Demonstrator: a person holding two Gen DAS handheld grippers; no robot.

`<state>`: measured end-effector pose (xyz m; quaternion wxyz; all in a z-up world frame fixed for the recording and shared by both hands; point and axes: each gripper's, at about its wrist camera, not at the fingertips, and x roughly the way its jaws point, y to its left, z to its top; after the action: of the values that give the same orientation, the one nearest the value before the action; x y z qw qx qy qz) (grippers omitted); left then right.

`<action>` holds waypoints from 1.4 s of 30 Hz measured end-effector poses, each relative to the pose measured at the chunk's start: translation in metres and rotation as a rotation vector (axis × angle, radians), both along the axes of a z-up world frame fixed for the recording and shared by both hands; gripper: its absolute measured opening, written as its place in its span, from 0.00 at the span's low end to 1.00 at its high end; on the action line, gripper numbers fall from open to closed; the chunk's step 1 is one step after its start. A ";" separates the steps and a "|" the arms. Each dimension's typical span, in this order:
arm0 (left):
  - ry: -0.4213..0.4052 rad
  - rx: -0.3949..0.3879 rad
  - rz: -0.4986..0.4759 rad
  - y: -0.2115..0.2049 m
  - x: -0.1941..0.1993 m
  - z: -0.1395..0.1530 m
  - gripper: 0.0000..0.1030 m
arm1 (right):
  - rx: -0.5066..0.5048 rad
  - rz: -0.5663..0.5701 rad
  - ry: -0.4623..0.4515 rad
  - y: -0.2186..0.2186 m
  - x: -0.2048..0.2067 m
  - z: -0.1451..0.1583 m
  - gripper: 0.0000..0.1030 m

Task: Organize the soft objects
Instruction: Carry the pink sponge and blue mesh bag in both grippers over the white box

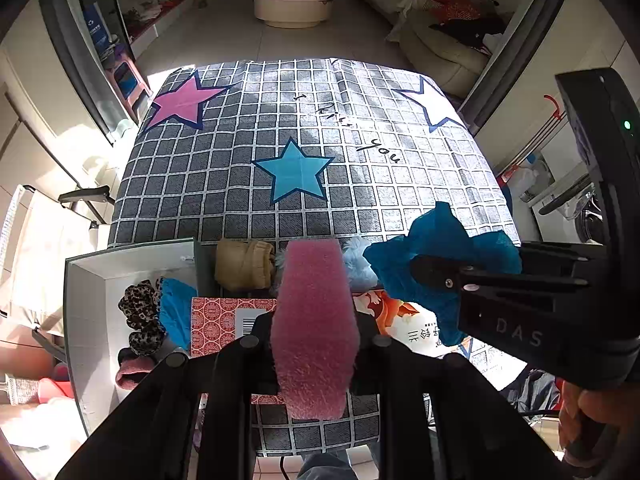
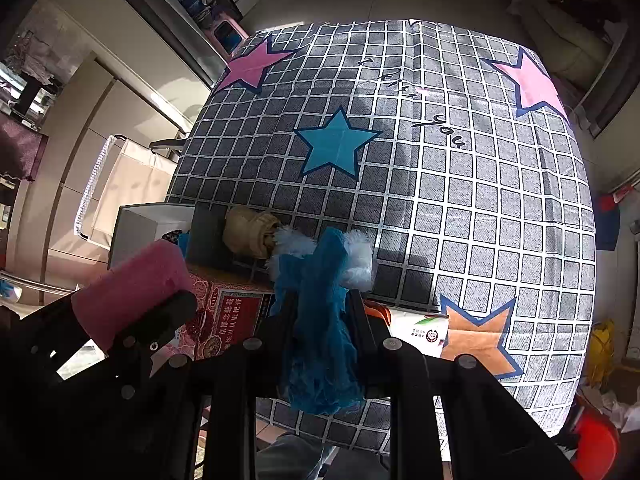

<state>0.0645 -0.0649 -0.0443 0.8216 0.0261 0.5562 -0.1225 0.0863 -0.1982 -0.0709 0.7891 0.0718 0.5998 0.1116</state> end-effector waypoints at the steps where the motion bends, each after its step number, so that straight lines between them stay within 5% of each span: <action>1: -0.004 -0.003 0.011 0.005 -0.001 0.001 0.22 | -0.001 0.009 -0.003 0.005 0.000 0.002 0.24; 18: -0.009 -0.015 0.199 0.096 -0.027 -0.001 0.22 | -0.022 0.167 -0.038 0.093 -0.003 0.017 0.24; 42: 0.085 0.016 0.391 0.174 -0.070 -0.041 0.22 | -0.025 0.390 -0.002 0.192 -0.015 0.006 0.25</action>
<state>-0.0056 0.1096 -0.0856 0.8053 -0.0810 0.5858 0.0428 0.0713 -0.0060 -0.0653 0.7539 -0.0559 0.6029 0.2550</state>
